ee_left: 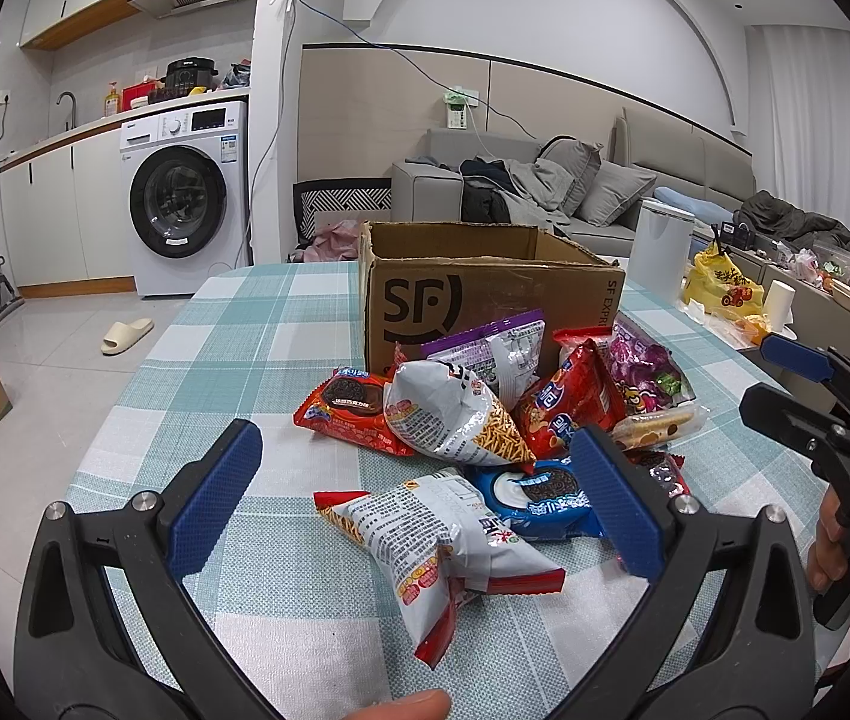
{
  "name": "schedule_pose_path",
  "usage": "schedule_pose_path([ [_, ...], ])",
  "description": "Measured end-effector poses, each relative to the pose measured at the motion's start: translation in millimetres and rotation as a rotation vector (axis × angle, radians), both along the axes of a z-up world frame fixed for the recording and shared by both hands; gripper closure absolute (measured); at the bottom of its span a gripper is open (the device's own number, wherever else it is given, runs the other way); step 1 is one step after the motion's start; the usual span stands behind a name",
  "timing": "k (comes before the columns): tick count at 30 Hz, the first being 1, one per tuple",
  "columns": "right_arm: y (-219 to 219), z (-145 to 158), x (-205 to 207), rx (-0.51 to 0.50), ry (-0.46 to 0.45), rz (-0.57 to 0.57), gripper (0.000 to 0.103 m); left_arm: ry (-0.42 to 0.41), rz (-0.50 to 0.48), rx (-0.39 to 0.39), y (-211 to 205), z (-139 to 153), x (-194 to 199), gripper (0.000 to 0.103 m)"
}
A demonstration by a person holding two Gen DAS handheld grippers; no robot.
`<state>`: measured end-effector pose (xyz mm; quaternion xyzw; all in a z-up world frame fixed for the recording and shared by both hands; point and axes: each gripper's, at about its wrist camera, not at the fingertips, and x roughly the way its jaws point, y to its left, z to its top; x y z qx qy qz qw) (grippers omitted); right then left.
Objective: Organize snacks
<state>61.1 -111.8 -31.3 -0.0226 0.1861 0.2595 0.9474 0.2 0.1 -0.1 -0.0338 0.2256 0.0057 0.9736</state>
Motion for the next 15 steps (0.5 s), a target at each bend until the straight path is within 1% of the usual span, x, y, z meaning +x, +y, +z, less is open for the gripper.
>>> schedule_pose_path([
  [15,-0.3,-0.7,1.5,-0.005,0.005,-0.007,0.000,0.003,0.003,0.002,0.1,-0.1,0.5,0.000],
])
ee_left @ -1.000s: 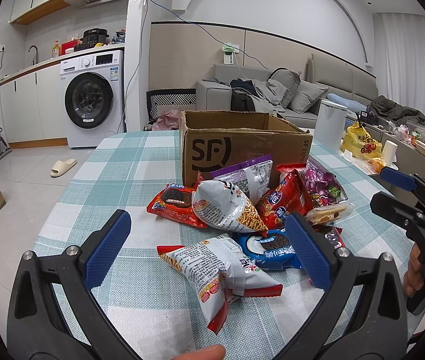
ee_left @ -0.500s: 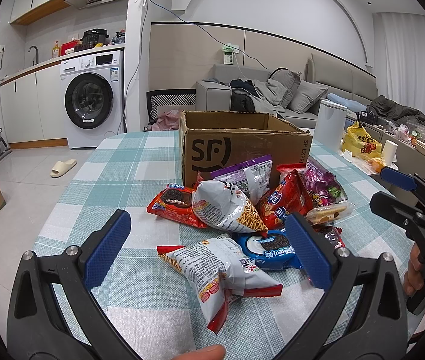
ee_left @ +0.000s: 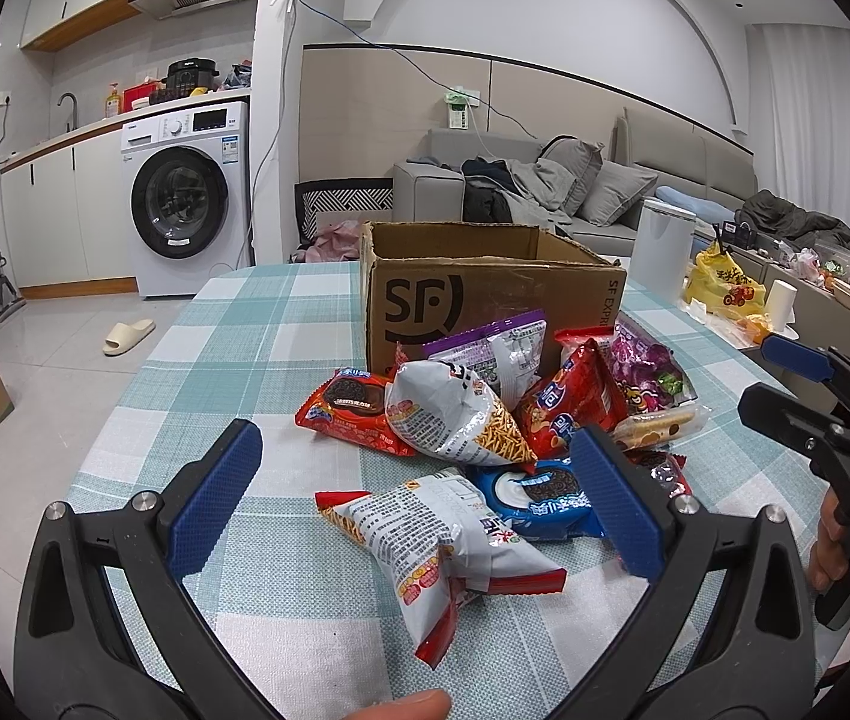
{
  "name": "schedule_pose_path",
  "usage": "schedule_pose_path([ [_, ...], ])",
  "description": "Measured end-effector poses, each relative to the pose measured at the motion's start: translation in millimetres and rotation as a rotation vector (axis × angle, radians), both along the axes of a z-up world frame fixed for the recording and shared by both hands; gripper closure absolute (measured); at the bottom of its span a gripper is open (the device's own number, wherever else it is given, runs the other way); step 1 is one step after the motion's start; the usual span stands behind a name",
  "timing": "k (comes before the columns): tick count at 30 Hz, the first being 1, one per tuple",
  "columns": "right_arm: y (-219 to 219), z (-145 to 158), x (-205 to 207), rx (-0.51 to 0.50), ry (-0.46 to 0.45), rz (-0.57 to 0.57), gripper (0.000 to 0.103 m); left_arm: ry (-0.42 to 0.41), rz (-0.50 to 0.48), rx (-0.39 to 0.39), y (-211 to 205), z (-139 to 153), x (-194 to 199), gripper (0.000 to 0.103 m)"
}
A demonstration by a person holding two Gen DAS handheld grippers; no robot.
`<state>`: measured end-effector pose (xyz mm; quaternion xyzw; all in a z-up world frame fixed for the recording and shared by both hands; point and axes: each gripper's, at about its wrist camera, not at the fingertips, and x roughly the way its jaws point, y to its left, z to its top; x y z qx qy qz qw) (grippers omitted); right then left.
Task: Organize snacks
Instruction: 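Grasp the white chip bag with the left gripper while the right gripper grasps the red Oreo pack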
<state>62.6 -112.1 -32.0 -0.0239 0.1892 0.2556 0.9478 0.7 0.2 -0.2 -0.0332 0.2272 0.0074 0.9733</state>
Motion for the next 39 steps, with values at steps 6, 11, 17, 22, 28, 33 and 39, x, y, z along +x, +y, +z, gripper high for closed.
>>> schedule_pose_path([
  [6,4,-3,4,-0.015,0.017,-0.014,0.000,0.017,-0.006,0.000,3,-5,6,0.000],
  [11,8,-5,9,-0.041,0.040,-0.041,0.000,0.023,-0.006,0.003,0,-5,7,0.000],
  [17,10,-14,23,-0.031,0.157,-0.027,0.000,0.063,-0.011,-0.004,2,-5,7,0.000],
  [22,15,-23,29,-0.065,0.215,-0.032,0.000,0.105,-0.013,0.006,-1,-8,10,0.000],
  [28,23,-33,37,-0.093,0.293,-0.027,0.000,0.171,-0.008,0.028,-3,-17,20,0.000],
  [33,27,-39,40,-0.102,0.350,-0.025,0.000,0.217,0.004,0.014,1,-24,27,0.000],
  [39,37,-46,44,-0.124,0.388,-0.019,0.000,0.291,0.028,-0.015,8,-34,41,0.000],
])
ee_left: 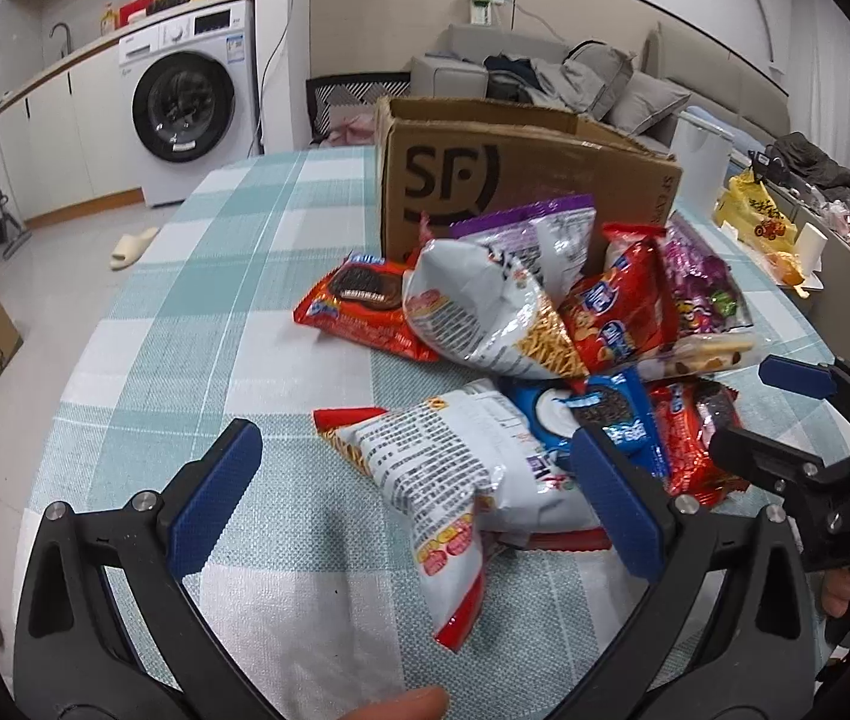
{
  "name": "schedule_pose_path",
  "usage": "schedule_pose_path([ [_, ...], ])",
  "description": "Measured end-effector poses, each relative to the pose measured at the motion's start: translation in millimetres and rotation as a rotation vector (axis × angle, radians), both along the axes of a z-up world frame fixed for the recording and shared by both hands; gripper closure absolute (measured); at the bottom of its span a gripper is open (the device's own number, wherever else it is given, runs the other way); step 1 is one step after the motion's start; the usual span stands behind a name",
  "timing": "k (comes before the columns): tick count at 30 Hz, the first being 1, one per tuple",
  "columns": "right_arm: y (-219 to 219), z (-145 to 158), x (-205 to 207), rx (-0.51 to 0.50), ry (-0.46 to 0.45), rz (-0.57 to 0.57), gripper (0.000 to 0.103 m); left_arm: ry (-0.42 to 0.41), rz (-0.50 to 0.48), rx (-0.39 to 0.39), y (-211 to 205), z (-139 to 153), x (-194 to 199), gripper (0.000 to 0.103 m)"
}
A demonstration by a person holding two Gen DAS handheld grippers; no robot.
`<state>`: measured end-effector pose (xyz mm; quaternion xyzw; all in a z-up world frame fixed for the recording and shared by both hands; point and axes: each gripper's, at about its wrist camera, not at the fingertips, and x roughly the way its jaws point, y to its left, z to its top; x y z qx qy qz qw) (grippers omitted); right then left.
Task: Organize snacks
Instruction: 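Grasp the white chip bag with the left gripper while the right gripper grasps the red Oreo pack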
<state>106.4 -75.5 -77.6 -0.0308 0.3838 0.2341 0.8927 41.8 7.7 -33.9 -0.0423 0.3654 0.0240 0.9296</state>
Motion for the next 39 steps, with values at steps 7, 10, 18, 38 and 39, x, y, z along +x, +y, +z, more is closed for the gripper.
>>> schedule_pose_path([
  [7,11,-7,7,-0.015,0.050,0.002,0.000,0.044,0.010,-0.049,10,-9,9,0.000],
  [10,16,-11,10,-0.041,0.070,-0.005,0.000,0.057,0.009,-0.047,11,-10,11,0.000],
  [18,13,-20,16,-0.065,0.117,-0.028,0.000,0.087,0.021,-0.044,20,-13,13,0.000],
  [38,4,-18,9,-0.025,0.105,-0.011,0.029,0.107,-0.088,-0.149,14,-23,21,0.051],
  [39,4,-18,9,-0.021,0.104,-0.007,0.033,0.107,-0.089,-0.155,15,-24,21,0.051],
])
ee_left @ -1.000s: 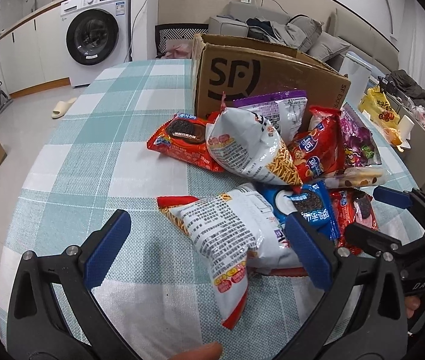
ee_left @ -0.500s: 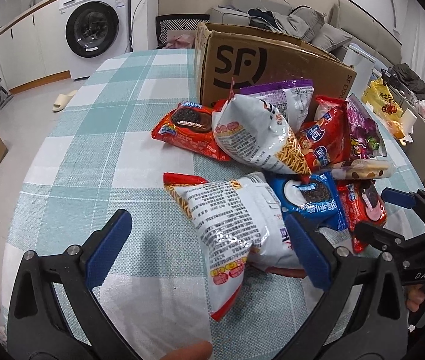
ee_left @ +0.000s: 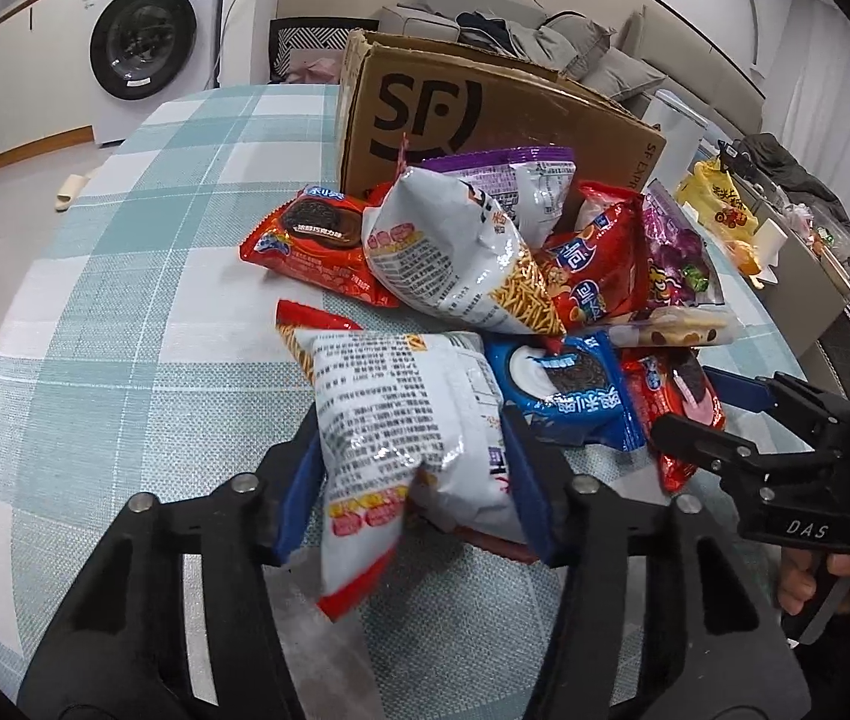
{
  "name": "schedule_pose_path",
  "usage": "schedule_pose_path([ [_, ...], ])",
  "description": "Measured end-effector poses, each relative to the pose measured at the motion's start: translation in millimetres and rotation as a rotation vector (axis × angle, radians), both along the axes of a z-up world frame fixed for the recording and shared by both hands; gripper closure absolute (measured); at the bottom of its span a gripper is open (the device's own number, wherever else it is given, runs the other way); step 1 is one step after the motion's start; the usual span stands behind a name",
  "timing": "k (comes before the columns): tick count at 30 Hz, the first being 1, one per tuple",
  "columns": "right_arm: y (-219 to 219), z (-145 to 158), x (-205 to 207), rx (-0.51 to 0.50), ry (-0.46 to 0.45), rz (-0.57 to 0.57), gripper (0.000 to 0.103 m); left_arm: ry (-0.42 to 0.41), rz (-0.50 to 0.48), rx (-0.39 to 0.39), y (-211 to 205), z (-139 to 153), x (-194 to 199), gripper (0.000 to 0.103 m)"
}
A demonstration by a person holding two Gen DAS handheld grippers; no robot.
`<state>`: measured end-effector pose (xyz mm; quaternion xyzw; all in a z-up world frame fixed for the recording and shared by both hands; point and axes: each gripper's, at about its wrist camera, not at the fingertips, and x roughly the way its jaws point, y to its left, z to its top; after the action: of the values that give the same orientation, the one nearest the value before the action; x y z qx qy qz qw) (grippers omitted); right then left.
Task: Organize snacks
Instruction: 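Grasp the white chip bag with the left gripper while the right gripper grasps the red Oreo pack, then lift both held packets and carry them over the open cardboard box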
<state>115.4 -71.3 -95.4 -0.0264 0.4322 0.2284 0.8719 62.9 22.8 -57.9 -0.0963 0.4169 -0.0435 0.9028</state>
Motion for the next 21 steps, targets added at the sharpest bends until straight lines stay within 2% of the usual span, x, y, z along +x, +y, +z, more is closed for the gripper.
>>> schedule_pose_path([
  [4,5,1,-3,0.005,-0.002,0.020,0.043,-0.008,-0.005,0.004,-2,0,-1,0.055],
  [6,6,1,-4,0.012,0.000,0.029,0.054,-0.011,-0.008,0.004,-4,1,-5,0.057],
  [11,6,3,-11,0.022,-0.008,0.040,0.059,-0.019,-0.013,0.000,-3,3,-9,0.057],
  [21,2,16,-24,0.063,-0.051,0.060,0.059,-0.066,-0.019,-0.008,-2,16,-22,0.058],
])
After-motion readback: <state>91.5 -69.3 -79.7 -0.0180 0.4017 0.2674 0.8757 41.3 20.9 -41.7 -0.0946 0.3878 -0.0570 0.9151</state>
